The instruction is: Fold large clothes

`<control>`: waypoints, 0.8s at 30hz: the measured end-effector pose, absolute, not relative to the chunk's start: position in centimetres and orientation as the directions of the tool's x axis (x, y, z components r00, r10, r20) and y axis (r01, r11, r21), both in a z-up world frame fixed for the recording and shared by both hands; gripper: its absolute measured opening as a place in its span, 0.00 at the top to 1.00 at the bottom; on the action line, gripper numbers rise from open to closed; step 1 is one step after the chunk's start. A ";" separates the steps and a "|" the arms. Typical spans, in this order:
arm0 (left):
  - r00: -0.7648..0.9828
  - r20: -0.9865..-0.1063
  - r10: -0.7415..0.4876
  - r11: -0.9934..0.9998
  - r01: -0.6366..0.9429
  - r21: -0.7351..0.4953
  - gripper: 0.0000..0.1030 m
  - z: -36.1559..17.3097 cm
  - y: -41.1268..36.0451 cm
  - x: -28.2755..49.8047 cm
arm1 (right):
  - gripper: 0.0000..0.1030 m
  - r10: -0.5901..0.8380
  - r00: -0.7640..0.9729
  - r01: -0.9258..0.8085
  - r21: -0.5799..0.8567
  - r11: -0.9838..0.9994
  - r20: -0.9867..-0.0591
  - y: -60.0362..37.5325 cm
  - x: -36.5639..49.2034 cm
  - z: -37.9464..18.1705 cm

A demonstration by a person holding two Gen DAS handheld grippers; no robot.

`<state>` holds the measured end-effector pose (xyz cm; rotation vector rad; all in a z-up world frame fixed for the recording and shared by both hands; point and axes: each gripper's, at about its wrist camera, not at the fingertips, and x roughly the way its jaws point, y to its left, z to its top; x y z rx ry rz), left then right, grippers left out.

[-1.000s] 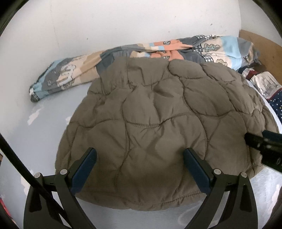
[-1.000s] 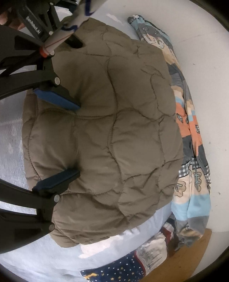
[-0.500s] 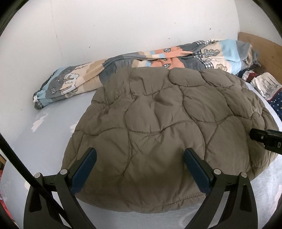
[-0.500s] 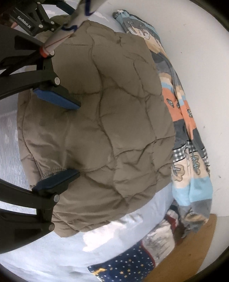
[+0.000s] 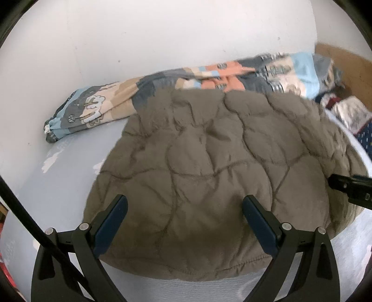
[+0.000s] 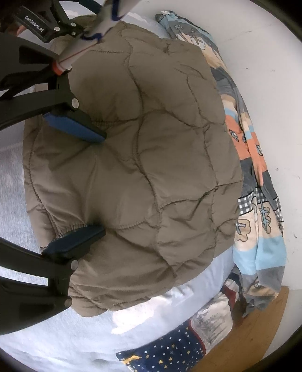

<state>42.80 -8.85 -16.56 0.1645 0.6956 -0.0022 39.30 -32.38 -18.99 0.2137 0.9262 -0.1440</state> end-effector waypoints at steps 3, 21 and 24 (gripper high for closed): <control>0.782 -0.620 0.066 0.991 0.022 0.134 0.03 -15.7 -7.9 42.8 | 0.23 -0.020 0.622 0.220 0.150 0.964 -0.783 -32.7 38.8 -17.8; 0.577 -0.791 -0.204 0.927 -0.145 -0.346 0.04 -15.9 4.1 44.7 | 0.23 -0.012 0.639 0.349 0.275 0.896 -0.769 -40.0 35.3 -15.8; 0.542 -0.794 -0.276 0.857 -0.235 -0.459 0.04 -17.0 8.5 43.6 | 0.22 0.024 0.625 0.426 0.366 0.827 -0.781 -43.2 33.1 -17.0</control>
